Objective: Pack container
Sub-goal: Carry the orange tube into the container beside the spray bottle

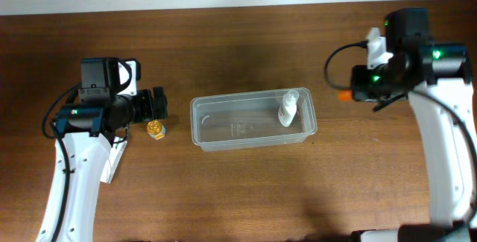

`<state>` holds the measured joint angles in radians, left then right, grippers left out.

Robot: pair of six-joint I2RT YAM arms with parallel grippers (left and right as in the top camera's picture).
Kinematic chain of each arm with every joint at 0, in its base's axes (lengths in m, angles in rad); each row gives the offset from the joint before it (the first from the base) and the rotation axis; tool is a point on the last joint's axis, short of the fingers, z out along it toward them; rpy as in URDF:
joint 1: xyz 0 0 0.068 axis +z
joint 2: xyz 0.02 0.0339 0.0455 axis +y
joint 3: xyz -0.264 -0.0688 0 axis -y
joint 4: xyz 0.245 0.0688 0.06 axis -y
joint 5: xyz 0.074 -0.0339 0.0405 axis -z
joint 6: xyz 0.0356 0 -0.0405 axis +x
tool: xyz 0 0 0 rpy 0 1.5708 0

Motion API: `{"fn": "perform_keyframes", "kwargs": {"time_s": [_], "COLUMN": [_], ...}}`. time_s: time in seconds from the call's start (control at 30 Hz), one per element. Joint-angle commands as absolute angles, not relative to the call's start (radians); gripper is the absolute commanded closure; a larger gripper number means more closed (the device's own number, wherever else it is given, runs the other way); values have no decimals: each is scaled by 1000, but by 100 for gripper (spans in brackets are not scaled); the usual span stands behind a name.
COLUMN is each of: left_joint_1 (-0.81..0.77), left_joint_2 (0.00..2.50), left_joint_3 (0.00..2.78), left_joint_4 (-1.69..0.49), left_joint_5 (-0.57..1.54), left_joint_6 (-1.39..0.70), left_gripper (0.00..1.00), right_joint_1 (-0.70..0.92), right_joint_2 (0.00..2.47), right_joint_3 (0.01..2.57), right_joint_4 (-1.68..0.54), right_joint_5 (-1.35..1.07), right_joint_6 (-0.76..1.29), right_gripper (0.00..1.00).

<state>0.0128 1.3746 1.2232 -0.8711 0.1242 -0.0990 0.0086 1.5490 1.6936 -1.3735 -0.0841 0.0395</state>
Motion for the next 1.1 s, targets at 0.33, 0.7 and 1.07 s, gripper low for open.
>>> {"fn": "perform_keyframes", "kwargs": {"time_s": [0.33,0.7,1.07], "left_joint_1": [9,9,9], "left_joint_2": [1375,1375,1375], "left_joint_3": [1243,1243,1243], "left_joint_4": [-868,-868,-868], "left_joint_5": [135,135,135], "left_joint_6": [-105,-105,-105], "left_gripper": [1,1,1], "right_joint_1": [283,296,296], "right_joint_2": [1617,1668,1671], "right_joint_3": [1698,1658,1451], "right_joint_4": [-1370,-1357,-1201], "right_joint_5": [-83,-56,-56], "right_joint_6": [12,16,19], "right_gripper": [82,83,83]}}
